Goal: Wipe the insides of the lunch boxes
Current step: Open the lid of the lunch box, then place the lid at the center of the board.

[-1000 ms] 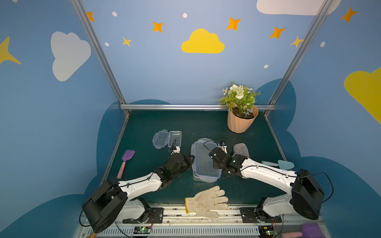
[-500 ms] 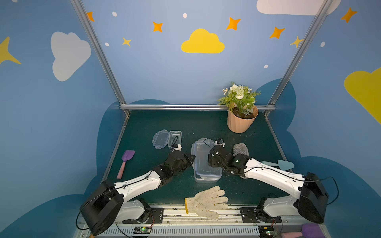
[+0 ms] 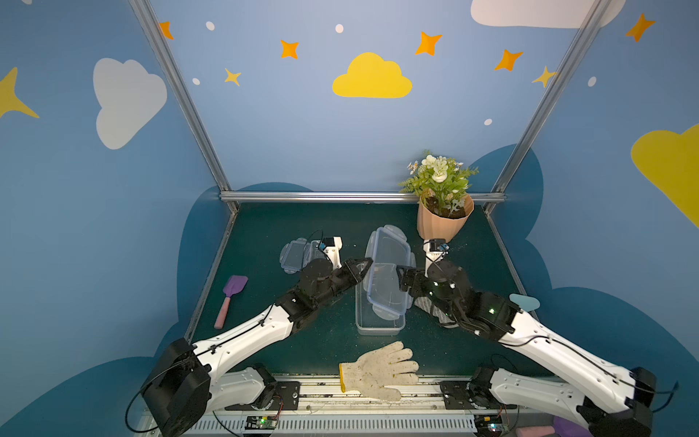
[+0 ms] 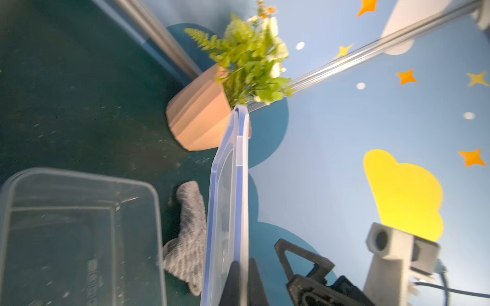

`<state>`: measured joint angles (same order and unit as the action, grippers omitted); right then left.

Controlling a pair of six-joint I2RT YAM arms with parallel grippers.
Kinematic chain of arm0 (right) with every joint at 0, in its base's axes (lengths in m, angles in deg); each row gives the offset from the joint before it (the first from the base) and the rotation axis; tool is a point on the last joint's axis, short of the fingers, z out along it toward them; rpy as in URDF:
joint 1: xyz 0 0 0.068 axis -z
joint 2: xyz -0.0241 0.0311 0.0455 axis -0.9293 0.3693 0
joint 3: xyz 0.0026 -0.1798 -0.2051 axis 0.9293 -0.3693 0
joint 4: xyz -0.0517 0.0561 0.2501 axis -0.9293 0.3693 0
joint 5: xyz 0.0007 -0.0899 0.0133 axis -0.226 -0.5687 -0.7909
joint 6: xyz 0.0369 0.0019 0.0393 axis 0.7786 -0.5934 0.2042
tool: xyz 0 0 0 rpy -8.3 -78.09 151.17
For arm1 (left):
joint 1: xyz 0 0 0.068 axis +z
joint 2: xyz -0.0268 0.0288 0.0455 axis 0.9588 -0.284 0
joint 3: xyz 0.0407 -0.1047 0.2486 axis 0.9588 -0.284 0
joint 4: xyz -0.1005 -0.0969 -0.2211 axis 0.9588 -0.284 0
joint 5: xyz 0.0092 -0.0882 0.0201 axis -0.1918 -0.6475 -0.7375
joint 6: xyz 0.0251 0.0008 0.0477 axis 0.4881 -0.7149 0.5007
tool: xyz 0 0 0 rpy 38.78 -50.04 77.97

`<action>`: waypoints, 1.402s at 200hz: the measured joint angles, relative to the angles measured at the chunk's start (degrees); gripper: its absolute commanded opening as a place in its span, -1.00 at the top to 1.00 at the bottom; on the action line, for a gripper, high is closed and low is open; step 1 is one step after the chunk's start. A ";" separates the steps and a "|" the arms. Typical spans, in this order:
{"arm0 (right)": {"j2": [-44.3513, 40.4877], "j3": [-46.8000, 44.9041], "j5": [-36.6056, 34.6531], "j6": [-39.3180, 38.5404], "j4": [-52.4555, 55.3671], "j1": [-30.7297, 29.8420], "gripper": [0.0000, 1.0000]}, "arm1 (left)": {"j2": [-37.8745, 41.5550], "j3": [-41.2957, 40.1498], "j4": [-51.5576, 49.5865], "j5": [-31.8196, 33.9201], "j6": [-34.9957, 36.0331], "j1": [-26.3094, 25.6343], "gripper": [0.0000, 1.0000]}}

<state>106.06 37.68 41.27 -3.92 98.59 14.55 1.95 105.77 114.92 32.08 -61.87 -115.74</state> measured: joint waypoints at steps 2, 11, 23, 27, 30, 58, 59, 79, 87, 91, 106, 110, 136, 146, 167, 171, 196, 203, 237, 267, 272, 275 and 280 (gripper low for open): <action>-0.46 0.00 -0.13 -0.09 0.02 0.02 -0.76 | 0.11 0.59 -0.20 -0.22 0.35 0.09 0.91; -2.25 0.00 -0.52 -0.42 0.15 0.13 -0.76 | 0.79 3.17 -1.81 -0.94 1.57 0.39 0.91; -4.09 0.00 -1.01 -0.83 0.44 0.22 -0.76 | 2.95 6.93 -6.82 -1.05 4.39 0.63 0.91; -4.50 0.00 -1.20 -0.94 0.57 0.26 -0.76 | 3.96 8.33 -9.31 -0.63 5.42 0.63 0.91; -4.74 0.00 -1.31 -1.05 0.63 0.28 -0.76 | 4.74 9.33 -11.28 -0.37 6.36 0.66 0.91; -5.38 -0.13 -1.55 -1.81 1.29 0.87 -0.76 | 14.45 18.88 -32.79 7.28 15.15 0.66 0.91; -5.38 -0.13 -1.53 -1.81 1.31 0.90 -0.76 | 14.69 19.06 -33.31 7.52 15.32 0.66 0.91; -4.94 -0.90 -1.11 -1.95 1.38 1.64 -0.76 | 21.55 22.23 -47.74 16.44 19.32 0.68 0.91; -4.66 -1.25 -0.81 -1.95 1.40 2.01 -0.76 | 23.58 22.51 -53.11 19.96 20.35 0.68 0.91; -4.46 -1.44 -0.59 -1.95 1.38 2.21 -0.76 | 24.26 22.53 -55.60 21.49 20.76 0.68 0.91; -3.67 -2.05 0.17 -1.92 1.36 2.69 -0.76 | 24.48 21.99 -64.30 26.69 21.64 0.76 0.91; -3.50 -2.21 0.35 -1.92 1.38 2.80 -0.76 | 23.93 21.62 -66.49 27.85 21.68 0.76 0.91; -3.23 -2.84 1.16 -1.90 1.38 3.19 -0.76 | 17.46 18.47 -78.29 35.67 20.59 -0.22 0.91; -3.34 -3.02 1.31 -1.88 1.38 3.34 -0.76 | 13.88 17.18 -81.92 38.93 19.28 -1.27 0.91; -3.61 -3.48 1.42 -1.79 1.40 3.76 -0.76 | 7.54 15.78 -87.91 45.55 16.13 -4.66 0.91; -3.67 -3.56 1.42 -1.79 1.38 3.82 -0.76 | 6.60 15.80 -88.74 46.60 15.63 -5.33 0.91; -3.96 -4.22 1.46 -1.55 1.40 4.17 -0.76 | -1.46 17.05 -92.06 52.59 12.81 -9.27 0.91; -3.96 -4.35 1.46 -1.42 1.46 4.24 -0.76 | -4.04 17.44 -92.21 53.31 12.11 -10.01 0.91; -4.07 -4.74 1.70 -1.20 1.81 4.83 -0.76 | -16.70 18.62 -91.32 54.31 9.44 -14.34 0.88; -4.13 -4.94 2.14 -1.14 1.86 5.16 -0.76 | -25.24 19.15 -91.01 52.50 6.91 -17.07 0.34; -4.15 -4.96 2.27 -1.14 1.90 5.27 -0.76 | -26.40 19.15 -90.99 52.28 6.32 -17.29 0.19; -4.15 -4.98 2.32 -1.14 1.90 5.33 -0.76 | -27.12 19.15 -91.01 51.82 6.45 -17.44 0.09; -4.17 -5.01 2.34 -1.14 1.90 5.33 -0.76 | -28.06 19.15 -90.90 51.56 5.75 -17.70 -0.20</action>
<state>101.89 32.67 43.61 -5.05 100.49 19.88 -26.11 124.92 24.02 83.64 -56.12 -133.44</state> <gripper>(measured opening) 0.880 0.351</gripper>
